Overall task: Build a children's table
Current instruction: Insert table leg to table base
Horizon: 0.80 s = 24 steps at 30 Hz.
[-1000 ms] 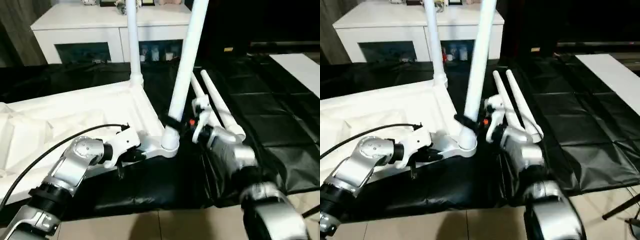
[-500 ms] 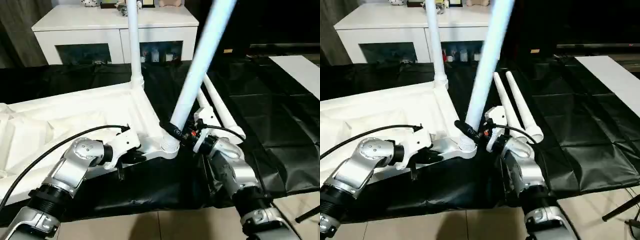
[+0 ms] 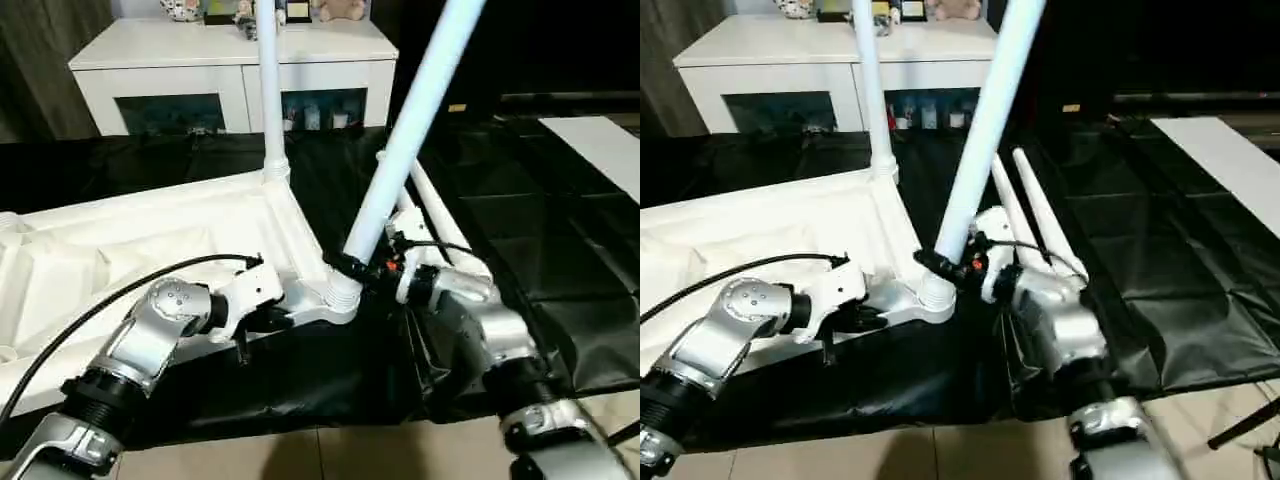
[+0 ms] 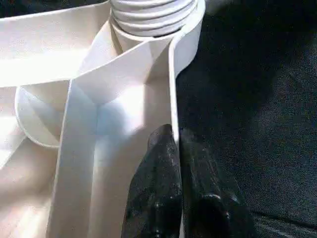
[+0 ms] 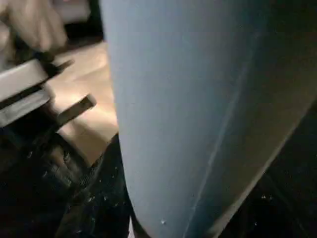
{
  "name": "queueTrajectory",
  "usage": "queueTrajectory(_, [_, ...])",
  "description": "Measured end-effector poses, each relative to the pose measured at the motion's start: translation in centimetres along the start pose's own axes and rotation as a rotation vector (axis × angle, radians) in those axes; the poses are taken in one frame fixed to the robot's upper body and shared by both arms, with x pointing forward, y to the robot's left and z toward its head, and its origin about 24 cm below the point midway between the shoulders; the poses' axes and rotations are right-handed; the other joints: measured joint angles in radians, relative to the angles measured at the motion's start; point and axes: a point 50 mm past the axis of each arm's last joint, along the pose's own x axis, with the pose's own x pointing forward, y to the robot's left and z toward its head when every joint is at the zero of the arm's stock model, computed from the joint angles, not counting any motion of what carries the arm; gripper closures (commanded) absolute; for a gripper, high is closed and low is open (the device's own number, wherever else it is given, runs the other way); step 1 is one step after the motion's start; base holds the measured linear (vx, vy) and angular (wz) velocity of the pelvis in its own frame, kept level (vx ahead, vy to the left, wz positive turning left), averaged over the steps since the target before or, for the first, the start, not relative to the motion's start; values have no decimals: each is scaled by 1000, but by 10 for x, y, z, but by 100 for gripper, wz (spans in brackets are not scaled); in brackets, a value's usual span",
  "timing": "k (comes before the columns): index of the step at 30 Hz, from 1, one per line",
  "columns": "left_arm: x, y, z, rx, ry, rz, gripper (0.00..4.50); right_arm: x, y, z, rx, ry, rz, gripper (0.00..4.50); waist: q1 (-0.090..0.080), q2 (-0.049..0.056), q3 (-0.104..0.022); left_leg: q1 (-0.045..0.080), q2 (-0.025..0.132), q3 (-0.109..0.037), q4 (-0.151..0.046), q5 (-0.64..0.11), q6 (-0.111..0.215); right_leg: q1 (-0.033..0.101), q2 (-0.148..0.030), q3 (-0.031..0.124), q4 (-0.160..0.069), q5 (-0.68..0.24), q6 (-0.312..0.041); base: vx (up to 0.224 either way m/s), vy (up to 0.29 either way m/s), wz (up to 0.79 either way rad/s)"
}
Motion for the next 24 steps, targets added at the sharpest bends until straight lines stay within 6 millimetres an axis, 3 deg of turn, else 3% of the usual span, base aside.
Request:
queueTrajectory(4, [0, -1, 0, 2, -1, -9, 450, 3, 2, 3, -59, 87, 64, 268, 3, -8, -4, 0, 0, 0, -1, 0, 0, 0, 0, 0, -1, -2, 2, 0, 0, 0])
queueTrajectory(8, [0, -1, 0, 2, -1, -14, 450, 5, 2, 7, -76, 114, 95, 268, 3, -8, -5, 0, 0, 0, -2, -1, -1, 0, 0, 0, -1, -3, 1, 0, 0, 0])
queueTrajectory(16, [-3, 0, -7, -17, 36, 13, 450, 25, -3, 3, 8, 120, 34, 268, -12, -15, -8, 11, 0, 1, -9, 1, -4, 4, 0, 0, 0, -7, 8, 0, 0, 0])
queueTrajectory(18, [-3, 0, -7, -15, 41, 20, 450, 25, -3, 1, 19, 119, 22, 268, -15, -18, -6, 17, 0, 0, -9, 1, -4, 2, 0, 0, 0, -7, 8, 0, 0, 0])
queueTrajectory(20, [-3, 0, -7, -15, 40, 23, 450, 24, -4, 0, 22, 117, 16, 268, -16, -25, -6, 17, 0, 0, -9, 1, -4, 1, 0, 0, -2, -7, 8, 0, 0, 0])
queueTrajectory(24, [-2, -1, -7, -18, 36, 18, 450, 20, -2, -4, 31, 99, 12, 268, -18, -29, -9, 18, -1, 0, -9, 1, -4, 6, 0, 1, -10, -7, 8, 0, 0, 0])
